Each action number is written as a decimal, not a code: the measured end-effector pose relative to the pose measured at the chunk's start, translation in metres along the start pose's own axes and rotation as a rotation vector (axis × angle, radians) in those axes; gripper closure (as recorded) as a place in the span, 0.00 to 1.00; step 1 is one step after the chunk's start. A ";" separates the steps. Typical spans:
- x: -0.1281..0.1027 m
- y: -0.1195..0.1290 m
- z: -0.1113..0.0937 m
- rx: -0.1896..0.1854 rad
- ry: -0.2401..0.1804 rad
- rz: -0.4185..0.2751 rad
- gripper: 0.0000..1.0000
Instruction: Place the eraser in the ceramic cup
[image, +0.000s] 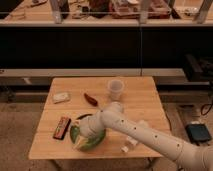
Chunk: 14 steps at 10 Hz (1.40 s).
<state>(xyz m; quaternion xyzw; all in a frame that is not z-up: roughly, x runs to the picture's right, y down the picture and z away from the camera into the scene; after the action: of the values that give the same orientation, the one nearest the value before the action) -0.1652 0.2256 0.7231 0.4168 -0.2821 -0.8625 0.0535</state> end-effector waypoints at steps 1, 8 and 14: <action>0.002 -0.004 0.010 -0.005 -0.004 -0.003 0.42; 0.027 -0.001 0.050 -0.053 -0.041 -0.040 0.20; 0.008 0.036 0.061 -0.172 -0.101 0.049 0.20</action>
<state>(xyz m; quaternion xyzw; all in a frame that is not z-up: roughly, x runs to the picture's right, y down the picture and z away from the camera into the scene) -0.2216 0.2202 0.7669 0.3595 -0.2197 -0.9018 0.0960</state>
